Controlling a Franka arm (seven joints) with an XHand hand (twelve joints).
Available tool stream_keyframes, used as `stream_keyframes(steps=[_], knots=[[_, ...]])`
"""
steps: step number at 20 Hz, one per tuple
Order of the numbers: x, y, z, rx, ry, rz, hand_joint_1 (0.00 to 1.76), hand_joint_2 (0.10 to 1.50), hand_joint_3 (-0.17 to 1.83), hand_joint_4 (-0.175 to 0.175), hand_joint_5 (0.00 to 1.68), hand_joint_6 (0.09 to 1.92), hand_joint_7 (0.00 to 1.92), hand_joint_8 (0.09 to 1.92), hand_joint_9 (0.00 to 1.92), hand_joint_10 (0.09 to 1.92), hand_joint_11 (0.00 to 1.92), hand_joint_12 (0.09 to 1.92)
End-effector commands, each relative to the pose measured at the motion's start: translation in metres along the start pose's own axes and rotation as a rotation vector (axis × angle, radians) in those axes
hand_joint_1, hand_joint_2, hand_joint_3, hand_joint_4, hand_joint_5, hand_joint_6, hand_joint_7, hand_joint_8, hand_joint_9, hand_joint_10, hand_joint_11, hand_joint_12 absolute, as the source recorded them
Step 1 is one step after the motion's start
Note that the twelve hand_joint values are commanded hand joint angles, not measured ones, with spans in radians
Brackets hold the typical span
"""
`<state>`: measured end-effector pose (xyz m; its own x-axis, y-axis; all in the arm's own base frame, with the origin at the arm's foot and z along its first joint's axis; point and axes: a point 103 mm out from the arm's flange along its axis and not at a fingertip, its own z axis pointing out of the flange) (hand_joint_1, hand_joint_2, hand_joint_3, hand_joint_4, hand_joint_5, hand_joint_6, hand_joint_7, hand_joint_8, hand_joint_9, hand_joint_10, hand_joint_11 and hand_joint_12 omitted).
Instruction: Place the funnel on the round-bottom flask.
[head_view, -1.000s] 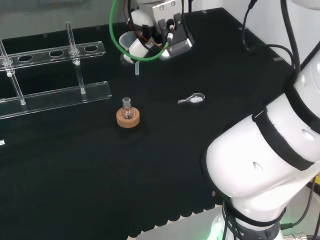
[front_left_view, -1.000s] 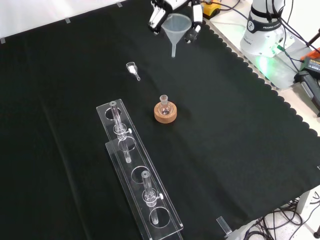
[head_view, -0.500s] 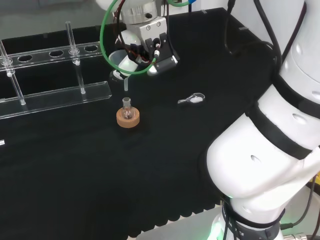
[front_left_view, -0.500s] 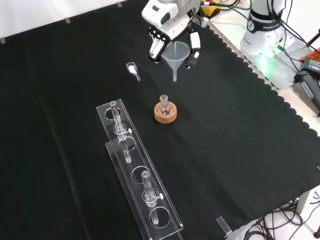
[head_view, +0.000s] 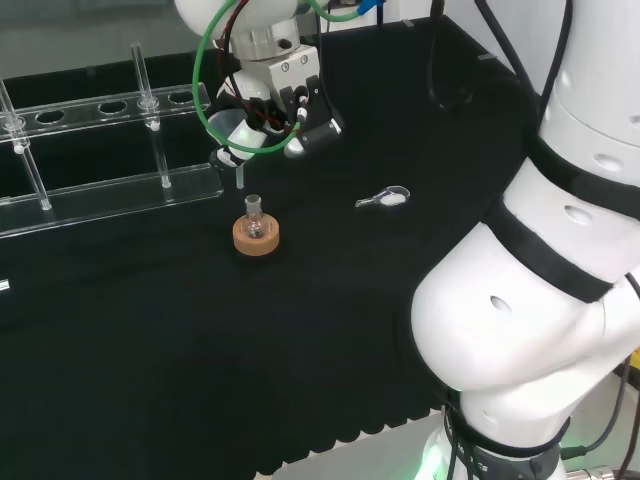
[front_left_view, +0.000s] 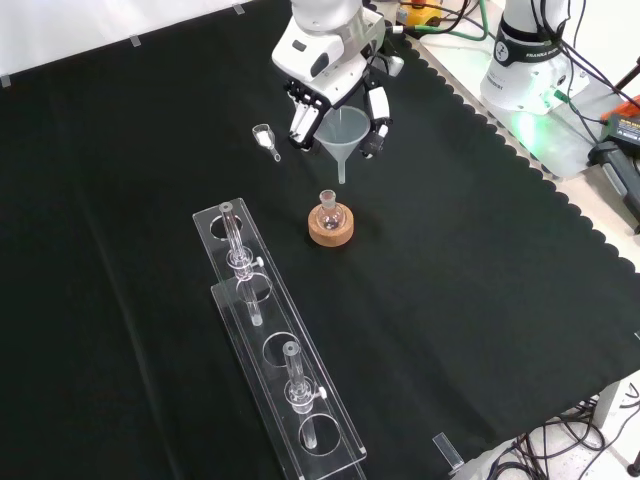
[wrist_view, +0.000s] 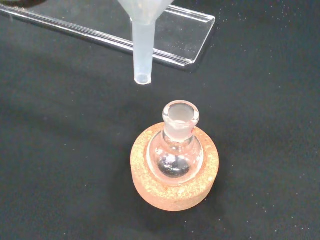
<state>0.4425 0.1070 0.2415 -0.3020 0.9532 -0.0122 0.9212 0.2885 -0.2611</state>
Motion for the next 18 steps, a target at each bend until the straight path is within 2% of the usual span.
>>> stream_keyframes(steps=[1, 6, 8, 9, 10, 12, 18], knots=[[-0.029, 0.013, 0.02, 0.028, 0.029, 0.01, 0.93, 0.63, 0.93, -0.175, 0.71, 1.66, 1.06, 1.66, 1.49, 1.43, 1.91, 1.31], [-0.032, 0.017, 0.033, 0.046, 0.039, 0.001, 0.93, 0.63, 0.93, -0.175, 0.71, 1.67, 1.06, 1.66, 1.48, 1.44, 1.91, 1.31], [-0.032, 0.018, 0.035, 0.048, 0.05, 0.004, 0.98, 0.7, 0.95, -0.036, 0.81, 1.56, 1.06, 1.67, 1.48, 1.44, 1.91, 1.32], [-0.033, 0.018, 0.036, 0.049, 0.053, 0.004, 1.0, 0.72, 0.95, 0.006, 0.84, 1.53, 1.06, 1.67, 1.48, 1.44, 1.91, 1.32], [-0.033, 0.019, 0.037, 0.049, 0.056, 0.004, 1.0, 0.73, 0.95, 0.03, 0.85, 1.51, 1.06, 1.67, 1.48, 1.44, 1.91, 1.32], [-0.035, 0.025, 0.043, 0.056, 0.062, 0.007, 1.01, 0.74, 0.95, 0.048, 0.87, 1.49, 1.06, 1.67, 1.48, 1.44, 1.91, 1.32], [-0.029, 0.034, 0.043, 0.061, 0.047, 0.001, 1.01, 0.74, 0.95, 0.055, 0.87, 1.49, 1.06, 1.67, 1.48, 1.44, 1.91, 1.32]])
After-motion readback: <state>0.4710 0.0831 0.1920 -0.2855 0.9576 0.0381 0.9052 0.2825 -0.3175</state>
